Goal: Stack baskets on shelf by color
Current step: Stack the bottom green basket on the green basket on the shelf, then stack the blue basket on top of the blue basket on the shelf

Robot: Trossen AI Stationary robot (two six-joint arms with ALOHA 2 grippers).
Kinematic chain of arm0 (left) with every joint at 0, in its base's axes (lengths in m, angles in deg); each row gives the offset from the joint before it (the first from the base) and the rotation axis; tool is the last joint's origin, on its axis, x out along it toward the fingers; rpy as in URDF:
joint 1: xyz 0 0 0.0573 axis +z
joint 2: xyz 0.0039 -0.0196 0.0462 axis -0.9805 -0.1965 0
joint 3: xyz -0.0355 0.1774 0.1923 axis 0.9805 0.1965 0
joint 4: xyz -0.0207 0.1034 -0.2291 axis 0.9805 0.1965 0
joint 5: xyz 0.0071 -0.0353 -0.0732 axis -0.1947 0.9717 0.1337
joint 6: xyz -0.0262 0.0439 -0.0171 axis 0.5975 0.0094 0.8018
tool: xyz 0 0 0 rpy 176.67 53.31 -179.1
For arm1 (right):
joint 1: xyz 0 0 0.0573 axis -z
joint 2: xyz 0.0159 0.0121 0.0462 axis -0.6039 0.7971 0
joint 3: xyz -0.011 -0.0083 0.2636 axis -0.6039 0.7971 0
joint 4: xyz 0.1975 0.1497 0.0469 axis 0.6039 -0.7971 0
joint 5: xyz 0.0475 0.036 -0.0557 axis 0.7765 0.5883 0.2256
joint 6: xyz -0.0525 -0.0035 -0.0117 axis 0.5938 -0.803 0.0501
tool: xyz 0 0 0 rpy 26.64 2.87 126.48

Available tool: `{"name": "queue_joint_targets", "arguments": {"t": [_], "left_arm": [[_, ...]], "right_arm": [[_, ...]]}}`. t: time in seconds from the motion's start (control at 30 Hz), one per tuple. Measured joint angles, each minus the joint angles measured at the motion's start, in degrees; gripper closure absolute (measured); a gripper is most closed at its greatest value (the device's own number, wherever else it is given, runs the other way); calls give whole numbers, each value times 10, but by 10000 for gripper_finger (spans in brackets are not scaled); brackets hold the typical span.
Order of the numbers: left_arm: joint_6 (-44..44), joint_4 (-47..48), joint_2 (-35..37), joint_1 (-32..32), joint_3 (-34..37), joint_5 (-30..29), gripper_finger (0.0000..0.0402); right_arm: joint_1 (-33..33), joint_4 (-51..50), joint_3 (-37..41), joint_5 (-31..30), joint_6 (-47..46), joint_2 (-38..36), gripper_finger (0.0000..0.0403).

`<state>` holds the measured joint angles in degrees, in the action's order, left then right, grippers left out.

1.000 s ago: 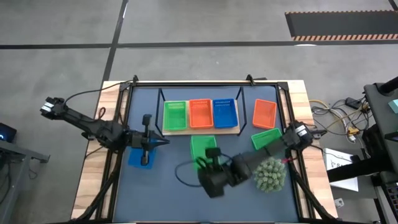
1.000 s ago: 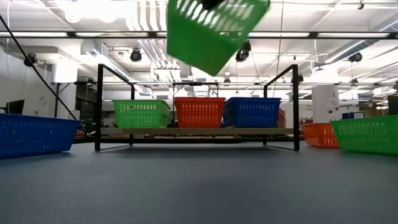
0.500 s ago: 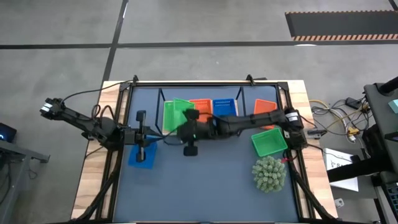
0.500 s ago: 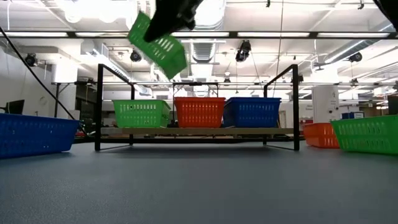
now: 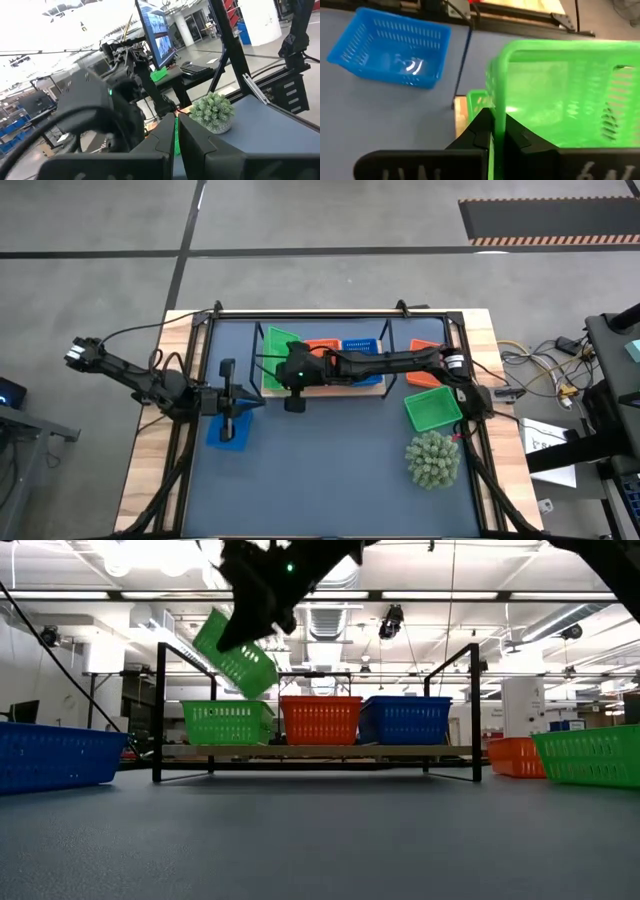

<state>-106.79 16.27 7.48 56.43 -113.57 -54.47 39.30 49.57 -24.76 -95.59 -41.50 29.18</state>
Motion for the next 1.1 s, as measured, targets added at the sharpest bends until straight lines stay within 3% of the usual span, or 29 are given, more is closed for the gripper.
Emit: {"name": "queue_joint_targets", "arguments": {"t": [0.57, 0.87, 1.1], "left_arm": [[2, 0, -3, 0, 0, 0, 395], [2, 0, -3, 0, 0, 0, 395], [4, 3, -3, 0, 0, 0, 395]], "right_arm": [[8, 8, -2, -5, -2, 47, 388], [10, 24, -5, -5, -8, 50, 314], [5, -44, -70, -5, -4, 48, 281]]}}
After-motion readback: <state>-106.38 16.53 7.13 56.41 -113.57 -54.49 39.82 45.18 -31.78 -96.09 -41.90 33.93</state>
